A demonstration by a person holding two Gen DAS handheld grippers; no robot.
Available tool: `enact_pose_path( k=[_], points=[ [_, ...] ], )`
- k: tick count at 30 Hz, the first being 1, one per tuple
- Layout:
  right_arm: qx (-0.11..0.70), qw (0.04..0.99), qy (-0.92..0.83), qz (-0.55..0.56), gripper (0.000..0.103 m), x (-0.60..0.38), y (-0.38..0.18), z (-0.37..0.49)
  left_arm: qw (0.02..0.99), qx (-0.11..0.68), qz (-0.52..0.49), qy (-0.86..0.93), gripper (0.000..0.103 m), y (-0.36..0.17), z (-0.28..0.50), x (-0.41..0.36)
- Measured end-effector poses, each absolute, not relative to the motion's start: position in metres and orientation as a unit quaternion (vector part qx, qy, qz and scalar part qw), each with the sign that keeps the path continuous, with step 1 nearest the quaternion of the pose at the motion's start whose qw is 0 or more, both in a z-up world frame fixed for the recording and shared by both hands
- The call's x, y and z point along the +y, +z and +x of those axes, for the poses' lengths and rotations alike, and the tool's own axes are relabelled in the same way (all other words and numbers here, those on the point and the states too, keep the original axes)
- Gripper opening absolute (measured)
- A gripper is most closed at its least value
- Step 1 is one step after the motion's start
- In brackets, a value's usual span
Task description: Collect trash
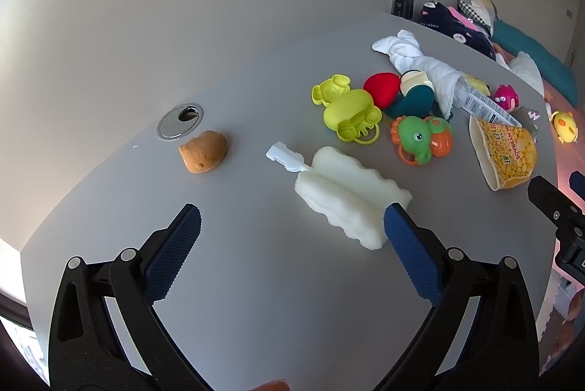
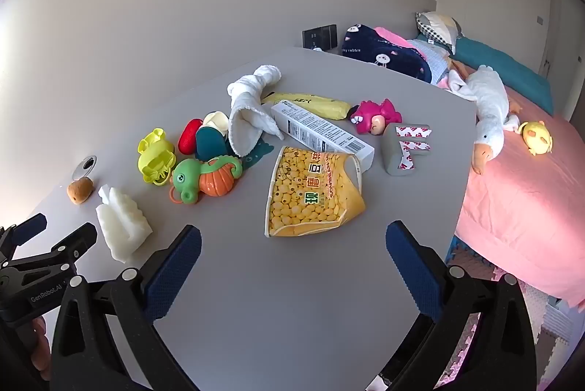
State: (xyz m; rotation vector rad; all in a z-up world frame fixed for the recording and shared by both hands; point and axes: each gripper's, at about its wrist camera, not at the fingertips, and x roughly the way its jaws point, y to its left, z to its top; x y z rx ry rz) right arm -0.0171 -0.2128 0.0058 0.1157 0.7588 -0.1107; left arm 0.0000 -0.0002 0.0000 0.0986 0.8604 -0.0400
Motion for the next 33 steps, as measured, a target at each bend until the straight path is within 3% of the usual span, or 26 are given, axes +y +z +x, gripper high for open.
enact_pose_path(
  k=[33],
  points=[
    [0.366,0.927,-0.059,0.048,0.101,-0.2168,0.0072,-0.0194,0.908,0.415,0.043,-0.03,0.097,0.0077,-0.0032,-0.0013]
  ],
)
